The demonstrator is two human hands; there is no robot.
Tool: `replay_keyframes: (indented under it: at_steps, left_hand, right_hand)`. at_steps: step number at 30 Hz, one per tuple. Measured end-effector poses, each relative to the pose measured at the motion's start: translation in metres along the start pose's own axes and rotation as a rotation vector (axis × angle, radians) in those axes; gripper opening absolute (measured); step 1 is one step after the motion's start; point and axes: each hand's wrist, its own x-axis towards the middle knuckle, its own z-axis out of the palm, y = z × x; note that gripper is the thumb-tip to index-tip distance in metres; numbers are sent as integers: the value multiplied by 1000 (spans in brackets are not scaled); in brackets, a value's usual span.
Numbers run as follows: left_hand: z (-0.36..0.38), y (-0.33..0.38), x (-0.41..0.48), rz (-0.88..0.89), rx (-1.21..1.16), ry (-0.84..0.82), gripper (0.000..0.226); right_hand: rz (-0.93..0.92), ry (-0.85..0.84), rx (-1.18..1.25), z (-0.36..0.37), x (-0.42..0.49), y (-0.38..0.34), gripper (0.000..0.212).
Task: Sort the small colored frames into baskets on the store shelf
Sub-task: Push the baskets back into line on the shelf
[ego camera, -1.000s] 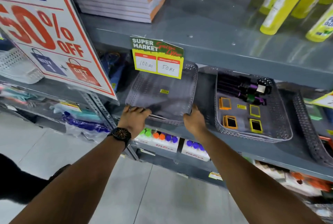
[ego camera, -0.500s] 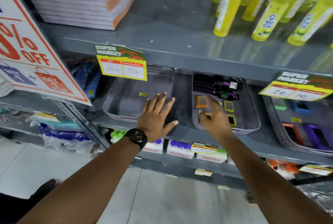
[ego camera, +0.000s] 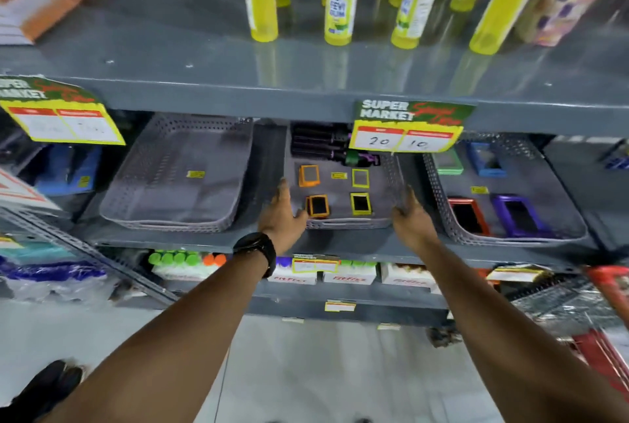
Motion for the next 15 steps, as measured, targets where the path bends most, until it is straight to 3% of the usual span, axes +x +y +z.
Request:
replay_keyframes:
  at_steps: [11,15]
  left_hand:
    - [-3,10,-9,-76,92,-16,73]
    - [5,26,-15,58,365,136,70]
  right_hand:
    - [35,-46,134,1,-16,-3,68]
    - [-172,17,23,-15,-20,6,77]
